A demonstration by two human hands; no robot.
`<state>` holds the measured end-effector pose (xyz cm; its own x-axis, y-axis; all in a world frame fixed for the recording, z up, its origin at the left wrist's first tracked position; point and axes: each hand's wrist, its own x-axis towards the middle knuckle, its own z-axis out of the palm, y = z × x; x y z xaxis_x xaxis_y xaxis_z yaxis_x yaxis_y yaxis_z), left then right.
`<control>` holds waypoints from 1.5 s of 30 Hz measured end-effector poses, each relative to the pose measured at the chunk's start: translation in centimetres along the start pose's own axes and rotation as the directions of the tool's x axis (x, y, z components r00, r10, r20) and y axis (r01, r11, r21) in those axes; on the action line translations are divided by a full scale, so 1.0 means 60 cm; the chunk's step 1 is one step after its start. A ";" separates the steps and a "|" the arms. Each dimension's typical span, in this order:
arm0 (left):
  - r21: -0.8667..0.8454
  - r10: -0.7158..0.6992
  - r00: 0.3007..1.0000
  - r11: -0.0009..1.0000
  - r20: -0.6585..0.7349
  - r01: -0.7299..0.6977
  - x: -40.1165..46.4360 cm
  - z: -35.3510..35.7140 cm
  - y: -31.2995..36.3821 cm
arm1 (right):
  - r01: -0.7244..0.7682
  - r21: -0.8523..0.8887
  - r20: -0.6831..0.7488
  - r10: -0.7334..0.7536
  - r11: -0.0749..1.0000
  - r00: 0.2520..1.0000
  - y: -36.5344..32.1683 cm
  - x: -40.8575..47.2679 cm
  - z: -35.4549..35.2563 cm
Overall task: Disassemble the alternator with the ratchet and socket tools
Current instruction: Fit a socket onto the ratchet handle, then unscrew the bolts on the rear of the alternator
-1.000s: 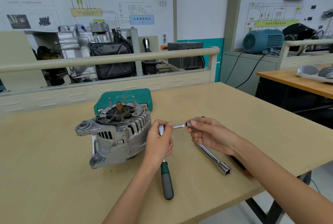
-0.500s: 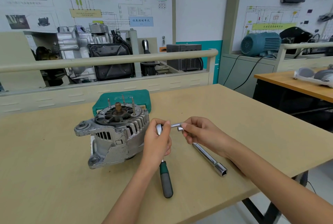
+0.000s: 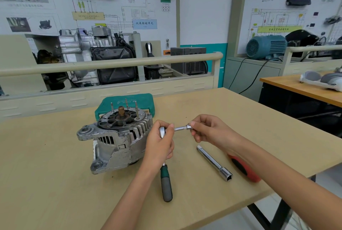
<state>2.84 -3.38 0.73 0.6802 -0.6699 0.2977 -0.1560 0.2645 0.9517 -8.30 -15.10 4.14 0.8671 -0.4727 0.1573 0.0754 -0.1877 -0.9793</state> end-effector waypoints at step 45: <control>0.840 0.486 0.849 0.533 -0.205 -0.103 -0.056 -0.180 0.130 | -0.158 0.222 -0.015 0.165 0.962 0.986 -0.020 -0.009 0.151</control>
<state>7.05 8.43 6.30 0.6487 -0.2982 0.7002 -0.7545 -0.3727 0.5402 -4.41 -6.83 4.09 0.8602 -0.5099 -0.0047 0.0452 0.0853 -0.9953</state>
